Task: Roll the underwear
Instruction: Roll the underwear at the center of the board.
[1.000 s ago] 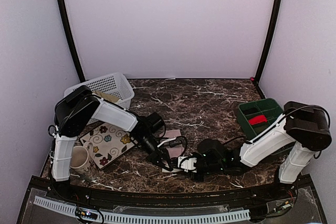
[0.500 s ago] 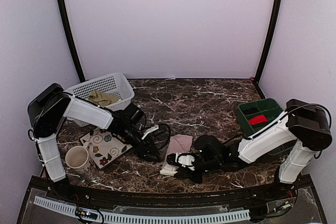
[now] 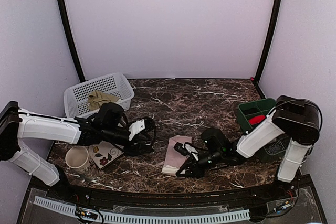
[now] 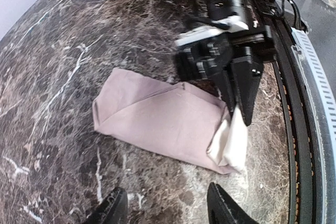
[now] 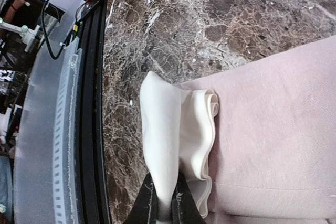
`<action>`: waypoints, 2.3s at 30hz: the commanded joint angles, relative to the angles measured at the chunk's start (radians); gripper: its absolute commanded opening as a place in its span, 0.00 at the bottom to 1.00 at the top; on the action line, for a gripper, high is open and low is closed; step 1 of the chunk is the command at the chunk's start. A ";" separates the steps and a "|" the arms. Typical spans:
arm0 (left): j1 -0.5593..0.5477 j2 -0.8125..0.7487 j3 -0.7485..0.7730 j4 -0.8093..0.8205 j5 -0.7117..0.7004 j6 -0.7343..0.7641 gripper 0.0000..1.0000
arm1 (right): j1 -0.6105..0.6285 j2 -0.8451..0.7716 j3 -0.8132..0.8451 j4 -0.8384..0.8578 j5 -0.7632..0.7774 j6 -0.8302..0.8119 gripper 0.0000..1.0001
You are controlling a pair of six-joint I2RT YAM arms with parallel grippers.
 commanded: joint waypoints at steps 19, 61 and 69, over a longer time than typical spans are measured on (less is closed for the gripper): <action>-0.390 0.268 0.057 0.182 -0.317 0.321 0.48 | -0.100 0.189 -0.044 0.240 -0.234 0.295 0.00; -0.317 0.507 0.364 -0.364 0.065 0.008 0.03 | -0.132 -0.311 0.006 -0.351 0.287 -0.124 0.57; -0.192 0.687 0.549 -0.583 0.330 -0.020 0.06 | -0.037 -0.683 -0.185 -0.374 0.462 -0.185 0.64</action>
